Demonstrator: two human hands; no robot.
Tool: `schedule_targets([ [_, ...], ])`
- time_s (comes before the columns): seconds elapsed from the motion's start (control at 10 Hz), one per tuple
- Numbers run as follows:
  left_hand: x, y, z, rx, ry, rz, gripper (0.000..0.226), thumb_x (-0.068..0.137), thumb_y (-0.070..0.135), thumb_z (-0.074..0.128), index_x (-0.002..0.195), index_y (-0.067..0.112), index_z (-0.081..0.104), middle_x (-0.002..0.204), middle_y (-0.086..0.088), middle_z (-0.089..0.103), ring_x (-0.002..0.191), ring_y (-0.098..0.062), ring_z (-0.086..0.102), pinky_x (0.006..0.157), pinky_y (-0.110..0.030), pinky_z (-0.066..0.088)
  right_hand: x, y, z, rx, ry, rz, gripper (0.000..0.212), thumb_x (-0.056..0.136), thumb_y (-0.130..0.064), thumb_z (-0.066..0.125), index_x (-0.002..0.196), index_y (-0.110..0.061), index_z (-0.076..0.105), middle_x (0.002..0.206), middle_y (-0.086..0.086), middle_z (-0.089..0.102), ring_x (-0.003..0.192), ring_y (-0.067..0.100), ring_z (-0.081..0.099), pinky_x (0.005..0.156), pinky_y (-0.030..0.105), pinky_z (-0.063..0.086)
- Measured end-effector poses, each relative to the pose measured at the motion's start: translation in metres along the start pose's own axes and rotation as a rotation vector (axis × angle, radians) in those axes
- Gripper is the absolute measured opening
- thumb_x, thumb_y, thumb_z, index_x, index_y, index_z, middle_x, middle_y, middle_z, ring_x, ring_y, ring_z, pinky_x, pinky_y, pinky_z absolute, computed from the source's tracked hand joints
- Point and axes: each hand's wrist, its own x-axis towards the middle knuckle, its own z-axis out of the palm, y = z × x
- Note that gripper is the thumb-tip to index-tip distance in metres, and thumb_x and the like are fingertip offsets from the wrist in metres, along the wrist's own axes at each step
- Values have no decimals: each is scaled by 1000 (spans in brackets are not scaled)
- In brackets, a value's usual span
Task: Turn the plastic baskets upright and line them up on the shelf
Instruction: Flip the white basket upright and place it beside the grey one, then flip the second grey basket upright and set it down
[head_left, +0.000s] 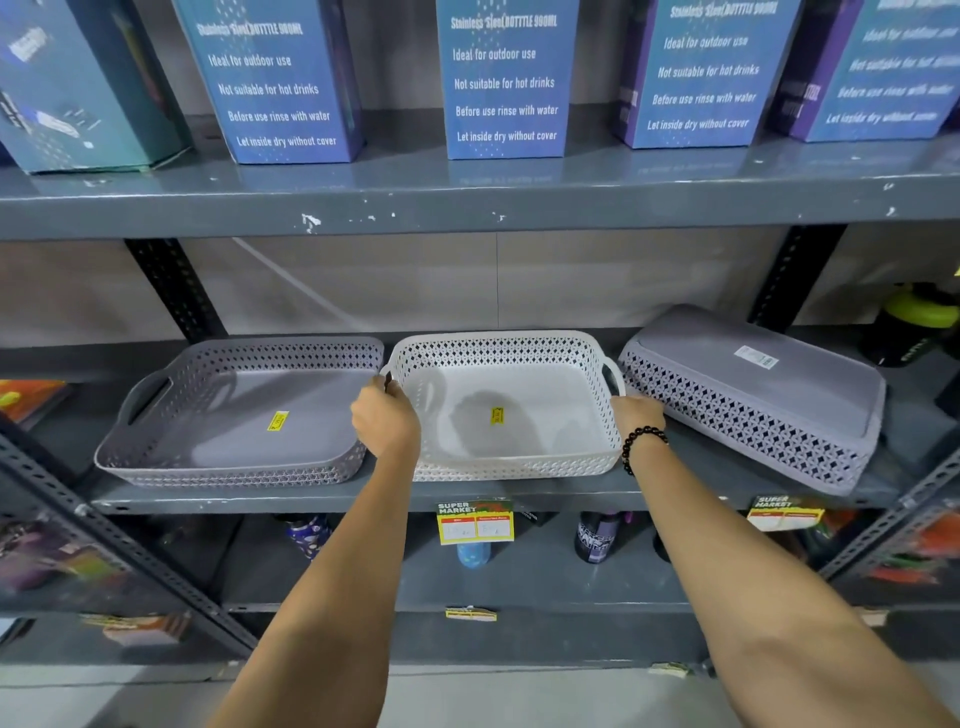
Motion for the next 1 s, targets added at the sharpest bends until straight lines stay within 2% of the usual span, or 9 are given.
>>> schedule_targets([
  [0.1, 2, 14, 5, -52, -28, 36, 28, 98, 16, 44, 110, 1, 66, 101, -25, 71, 91, -38, 67, 68, -37, 50, -8, -3, -2, 93, 64, -38, 17, 82, -2, 48, 79, 3, 64, 75, 18, 57, 70, 22, 46, 53, 24, 36],
  [0.2, -8, 42, 22, -79, -101, 108, 32, 99, 20, 45, 120, 5, 64, 112, -22, 69, 101, -36, 66, 79, -36, 52, -19, -11, -21, 135, 146, -106, 21, 84, -3, 50, 89, 5, 69, 87, 26, 66, 83, 35, 62, 72, 36, 50],
  [0.3, -21, 64, 43, -114, -169, 186, 32, 98, 19, 45, 117, 1, 64, 112, -22, 70, 104, -35, 64, 82, -34, 49, -20, -13, -42, 143, 237, -102, 30, 88, -4, 48, 110, 4, 66, 114, 23, 66, 108, 37, 60, 92, 35, 48],
  [0.4, -52, 104, 79, -178, -300, 314, 28, 96, 18, 48, 102, -2, 67, 99, -23, 72, 96, -37, 66, 77, -34, 49, -10, -9, -84, 176, 347, -94, 37, 91, -7, 47, 126, 0, 58, 129, 19, 60, 117, 33, 57, 94, 31, 45],
  [0.6, -111, 175, 131, -186, -521, 452, 38, 97, 26, 47, 115, -5, 59, 110, -27, 67, 106, -40, 61, 84, -38, 48, 16, 2, -165, 9, 519, -46, 41, 95, -14, 44, 133, 2, 48, 129, 23, 57, 118, 36, 54, 90, 37, 45],
  [0.7, -123, 200, 159, -170, -617, 430, 46, 97, 35, 47, 118, -5, 55, 118, -27, 63, 113, -40, 57, 89, -39, 46, 37, 5, -192, -44, 524, -30, 40, 96, -15, 44, 131, 5, 46, 125, 26, 58, 114, 38, 56, 82, 38, 46],
  [0.8, -129, 233, 208, -85, -736, 372, 60, 94, 47, 46, 129, -2, 50, 134, -25, 54, 125, -39, 50, 103, -39, 40, 79, 11, -229, -87, 493, 10, 45, 94, -14, 45, 133, 7, 39, 129, 27, 54, 116, 40, 55, 85, 42, 47],
  [0.9, -124, 247, 236, -11, -800, 355, 61, 94, 48, 43, 137, 5, 45, 142, -22, 47, 133, -36, 43, 111, -38, 34, 105, 14, -241, -90, 429, 68, 45, 95, -17, 43, 131, 9, 40, 133, 27, 51, 120, 41, 52, 92, 43, 45],
  [1.0, -114, 259, 263, 171, -766, 316, 71, 91, 58, 38, 144, 11, 37, 150, -19, 37, 139, -35, 33, 118, -41, 23, 132, 11, -249, -94, 296, 144, 47, 98, -22, 33, 136, 6, 41, 140, 22, 46, 128, 34, 47, 101, 36, 40],
])
